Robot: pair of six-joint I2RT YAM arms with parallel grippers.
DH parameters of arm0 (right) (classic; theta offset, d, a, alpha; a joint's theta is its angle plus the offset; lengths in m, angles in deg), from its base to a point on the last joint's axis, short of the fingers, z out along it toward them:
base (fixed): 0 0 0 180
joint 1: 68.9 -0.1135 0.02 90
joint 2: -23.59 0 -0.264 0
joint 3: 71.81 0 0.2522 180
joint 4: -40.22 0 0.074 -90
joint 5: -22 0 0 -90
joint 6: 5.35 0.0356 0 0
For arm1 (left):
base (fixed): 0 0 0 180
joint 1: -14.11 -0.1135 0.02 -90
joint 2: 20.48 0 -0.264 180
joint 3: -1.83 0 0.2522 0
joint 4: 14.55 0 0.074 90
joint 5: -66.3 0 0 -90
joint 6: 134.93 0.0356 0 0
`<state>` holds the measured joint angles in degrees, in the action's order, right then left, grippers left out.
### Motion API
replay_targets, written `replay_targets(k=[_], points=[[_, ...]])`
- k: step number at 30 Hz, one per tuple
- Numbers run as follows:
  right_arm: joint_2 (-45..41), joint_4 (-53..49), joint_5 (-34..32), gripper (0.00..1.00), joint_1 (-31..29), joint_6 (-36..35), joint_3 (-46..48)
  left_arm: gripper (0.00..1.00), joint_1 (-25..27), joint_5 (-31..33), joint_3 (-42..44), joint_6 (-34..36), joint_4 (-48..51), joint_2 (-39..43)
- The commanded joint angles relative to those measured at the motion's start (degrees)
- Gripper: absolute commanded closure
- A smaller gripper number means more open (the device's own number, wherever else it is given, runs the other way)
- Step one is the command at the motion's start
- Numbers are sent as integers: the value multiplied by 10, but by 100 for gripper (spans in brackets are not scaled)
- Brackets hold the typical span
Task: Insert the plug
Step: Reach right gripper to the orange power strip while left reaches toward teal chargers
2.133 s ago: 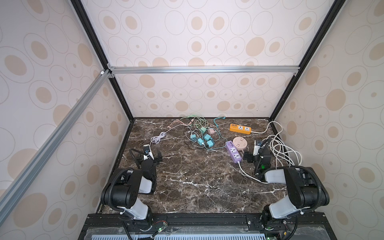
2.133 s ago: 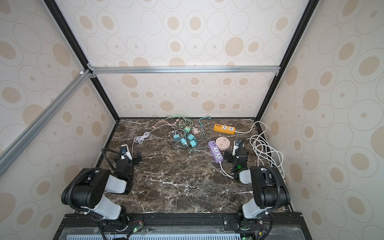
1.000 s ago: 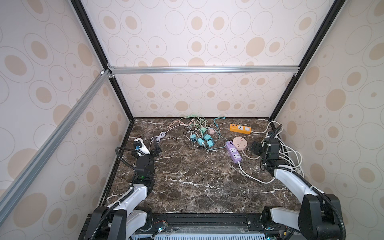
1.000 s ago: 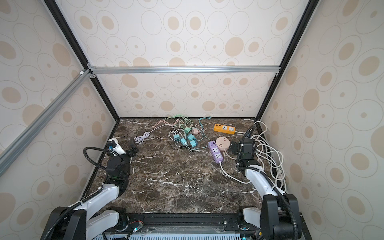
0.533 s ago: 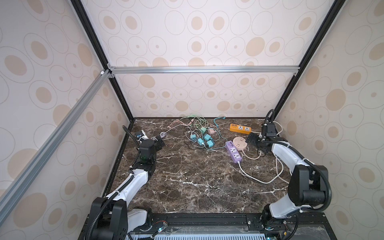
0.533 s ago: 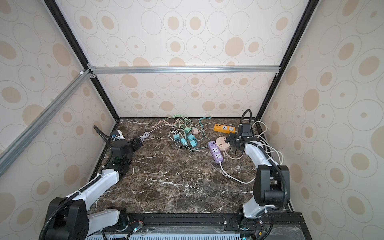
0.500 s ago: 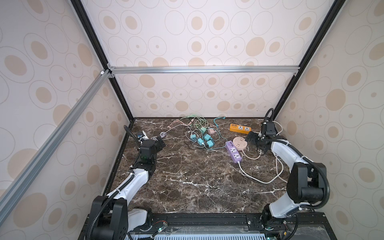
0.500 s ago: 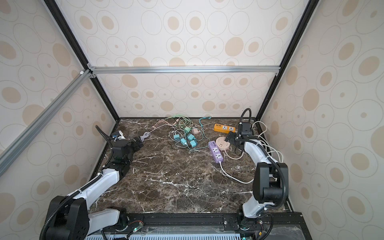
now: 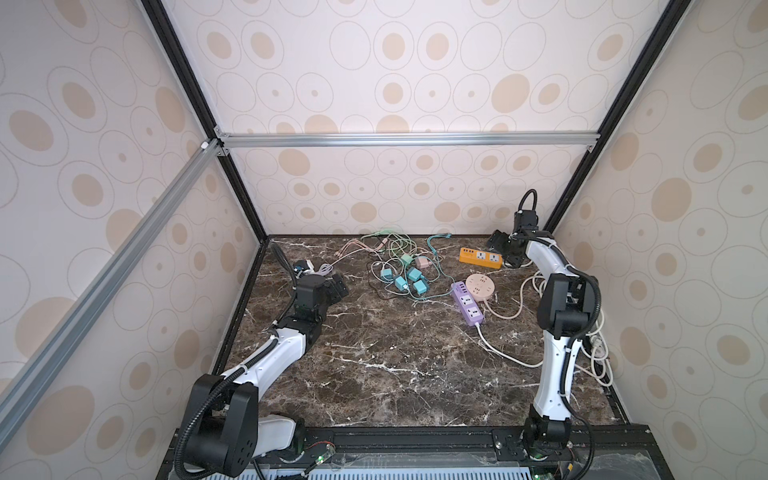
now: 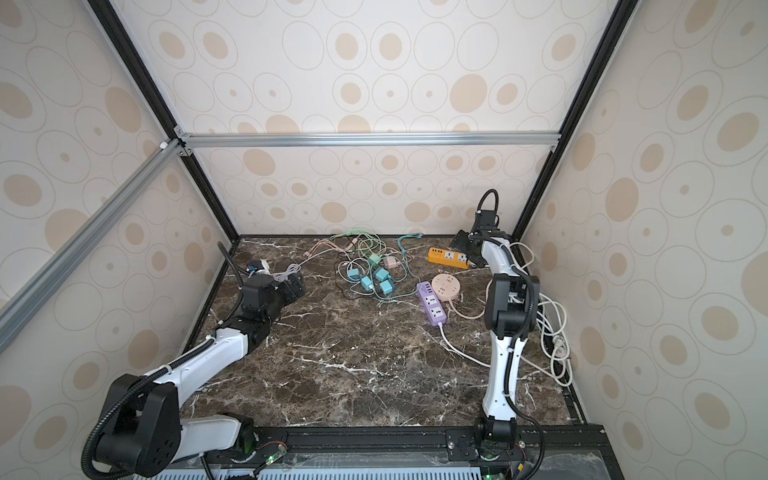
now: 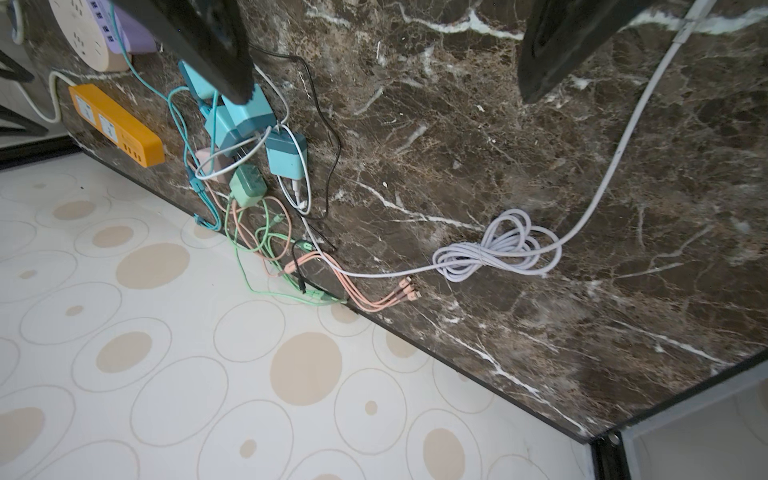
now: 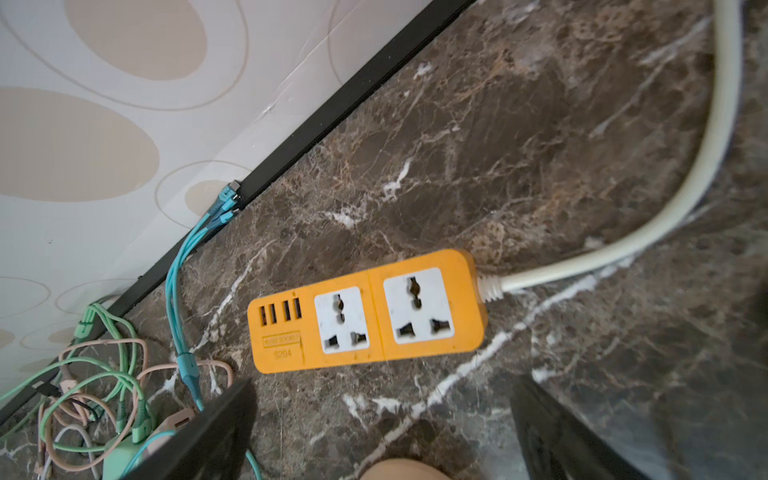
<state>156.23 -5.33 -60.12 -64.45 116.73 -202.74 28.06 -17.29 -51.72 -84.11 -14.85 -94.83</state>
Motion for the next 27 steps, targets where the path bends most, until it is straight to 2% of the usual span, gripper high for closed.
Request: replay_targets(k=[1,3,8,11,17,20,24,27], points=[[37,-42,6,4,0,-31,-63,2,8,-32,-36,16,6,-17],[57,-20,-1,4,2,-38,-83,2,15,-32,-39,25,6,-25],[113,-33,31,4,6,-19,-167,2,27,-34,-48,34,8,-37],[128,-23,34,2,7,4,-174,2,37,-26,-45,47,2,-35],[170,-58,94,2,9,14,-210,2,55,-6,-63,75,25,-50],[177,-73,138,3,9,-2,-210,2,94,53,-104,128,49,-74],[173,-101,168,2,0,-53,-210,2,138,88,-212,188,103,-152],[167,-120,171,2,-10,-90,-206,2,176,104,-290,219,100,-220]])
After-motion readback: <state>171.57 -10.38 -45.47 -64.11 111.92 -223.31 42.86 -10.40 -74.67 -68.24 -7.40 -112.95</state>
